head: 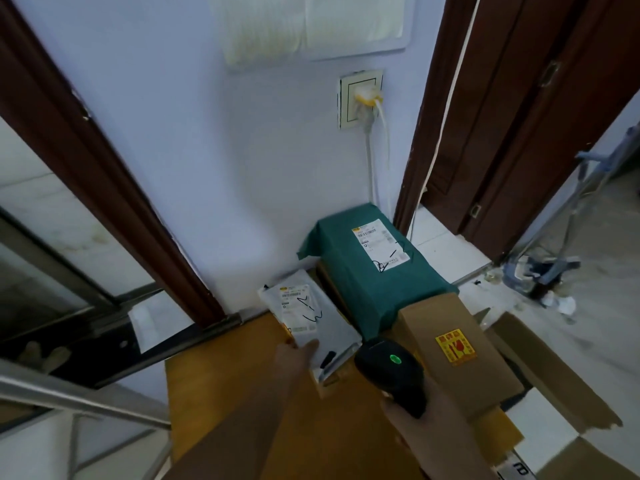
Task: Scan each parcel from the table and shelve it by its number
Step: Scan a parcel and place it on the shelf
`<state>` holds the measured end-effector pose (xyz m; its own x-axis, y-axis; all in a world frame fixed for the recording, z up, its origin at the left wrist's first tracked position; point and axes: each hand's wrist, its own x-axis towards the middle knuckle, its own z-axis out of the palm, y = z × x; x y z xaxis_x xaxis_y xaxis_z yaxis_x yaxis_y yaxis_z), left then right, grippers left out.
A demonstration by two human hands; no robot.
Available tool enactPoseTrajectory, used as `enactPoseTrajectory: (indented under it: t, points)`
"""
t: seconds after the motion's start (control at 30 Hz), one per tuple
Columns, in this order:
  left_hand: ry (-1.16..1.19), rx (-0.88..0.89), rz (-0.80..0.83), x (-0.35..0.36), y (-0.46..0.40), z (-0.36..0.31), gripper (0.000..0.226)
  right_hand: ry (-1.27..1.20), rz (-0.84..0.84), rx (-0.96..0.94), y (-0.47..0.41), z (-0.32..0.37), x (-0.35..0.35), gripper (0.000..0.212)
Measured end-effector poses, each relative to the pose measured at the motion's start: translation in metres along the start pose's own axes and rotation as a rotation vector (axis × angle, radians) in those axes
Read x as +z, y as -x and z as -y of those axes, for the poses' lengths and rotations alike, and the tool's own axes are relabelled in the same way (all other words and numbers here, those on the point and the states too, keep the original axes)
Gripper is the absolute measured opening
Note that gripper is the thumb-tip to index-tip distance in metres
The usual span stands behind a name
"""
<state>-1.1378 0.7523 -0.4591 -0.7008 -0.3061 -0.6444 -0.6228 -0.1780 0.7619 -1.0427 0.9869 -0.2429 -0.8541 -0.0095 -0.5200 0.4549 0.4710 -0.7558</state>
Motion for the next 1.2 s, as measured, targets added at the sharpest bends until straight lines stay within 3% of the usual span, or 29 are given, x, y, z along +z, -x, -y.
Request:
enactPoseTrajectory:
  t: [0.27,0.43,0.87,1.2]
  points:
    - [0.146,0.047,0.133,-0.016,0.062,-0.005,0.062,0.017,0.036,-0.107,-0.007,0.011,0.021,0.011]
    - [0.107,0.118,0.087,-0.018,0.083,0.007,0.076,-0.002,0.036,-0.203,-0.002,0.019,0.042,0.013]
    - [-0.026,0.255,0.037,-0.021,0.118,0.008,0.072,0.073,0.003,-0.369,0.019,0.033,0.065,0.01]
    - [0.04,0.245,0.061,-0.033,0.132,0.012,0.079,-0.064,0.016,-0.366,0.03,0.02,0.08,0.012]
